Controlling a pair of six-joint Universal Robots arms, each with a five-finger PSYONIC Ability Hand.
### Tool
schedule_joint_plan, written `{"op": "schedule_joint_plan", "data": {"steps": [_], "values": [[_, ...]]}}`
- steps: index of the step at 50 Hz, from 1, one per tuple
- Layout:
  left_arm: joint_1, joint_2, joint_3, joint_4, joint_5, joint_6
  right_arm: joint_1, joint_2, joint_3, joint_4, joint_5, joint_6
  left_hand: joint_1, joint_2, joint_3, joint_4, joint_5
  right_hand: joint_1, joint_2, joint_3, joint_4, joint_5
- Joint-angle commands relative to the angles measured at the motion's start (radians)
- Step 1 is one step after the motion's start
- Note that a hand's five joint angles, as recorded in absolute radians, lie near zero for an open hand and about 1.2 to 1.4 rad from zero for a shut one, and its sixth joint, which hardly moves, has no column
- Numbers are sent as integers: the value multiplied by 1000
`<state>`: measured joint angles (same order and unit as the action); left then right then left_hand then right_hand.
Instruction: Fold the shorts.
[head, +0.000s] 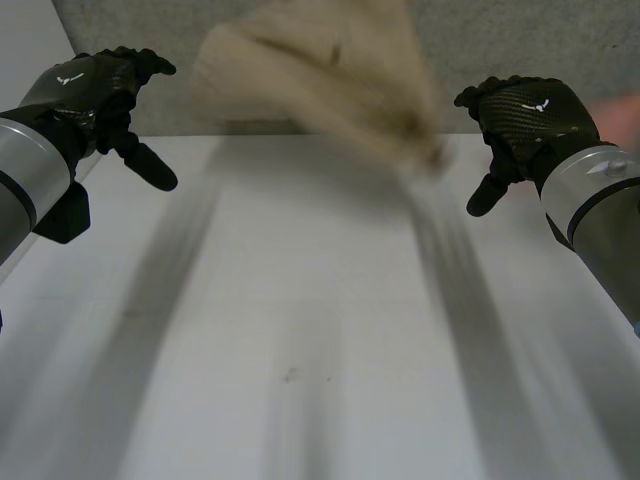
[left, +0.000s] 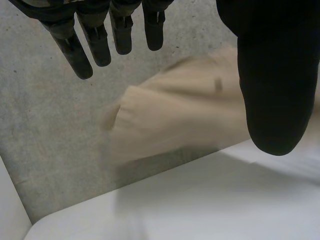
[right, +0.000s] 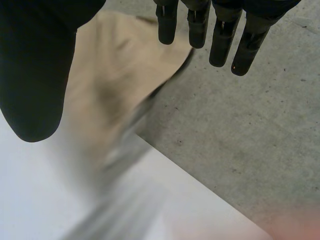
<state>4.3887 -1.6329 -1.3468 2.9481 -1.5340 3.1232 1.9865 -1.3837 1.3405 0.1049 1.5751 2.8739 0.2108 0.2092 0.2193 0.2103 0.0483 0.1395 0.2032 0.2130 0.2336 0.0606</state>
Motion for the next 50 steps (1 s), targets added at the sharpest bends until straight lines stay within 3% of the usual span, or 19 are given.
{"op": "schedule_joint_plan", "data": {"steps": [1, 18, 29, 35, 40, 44, 50], "values": [[0, -1, 0, 0, 0, 0, 0, 0, 3, -5, -1, -4, -33, -31, -41, -32, -45, 35, -29, -38, -59, -61], [-3, -21, -8, 20, 0, 2, 3, 3, 8, -8, -14, -8, -30, -28, -38, -29, -42, 35, -29, -38, -59, -61], [-5, -56, -29, 74, 0, 6, 5, 70, 14, -1, -155, -28, -15, -13, -23, -14, -27, 35, -29, -38, -59, -61], [-5, -88, -29, 89, -2, 8, 8, 198, -9, -31, -211, -93, -15, -13, -23, -14, -27, 35, -29, -38, -59, -61], [-6, -113, -29, 94, -2, 8, 23, 311, -58, -157, -222, -94, -15, -13, -23, -14, -27, 35, -29, -38, -59, -61], [-6, -128, -28, 95, -2, 8, 25, 448, -119, -312, -231, -94, -15, -13, -23, -14, -27, 35, -29, -38, -59, -61], [-6, -140, -29, 95, -3, 6, 52, 642, -275, -347, -236, -93, -15, -13, -23, -14, -27, 68, 5, -5, -26, -27]]}}
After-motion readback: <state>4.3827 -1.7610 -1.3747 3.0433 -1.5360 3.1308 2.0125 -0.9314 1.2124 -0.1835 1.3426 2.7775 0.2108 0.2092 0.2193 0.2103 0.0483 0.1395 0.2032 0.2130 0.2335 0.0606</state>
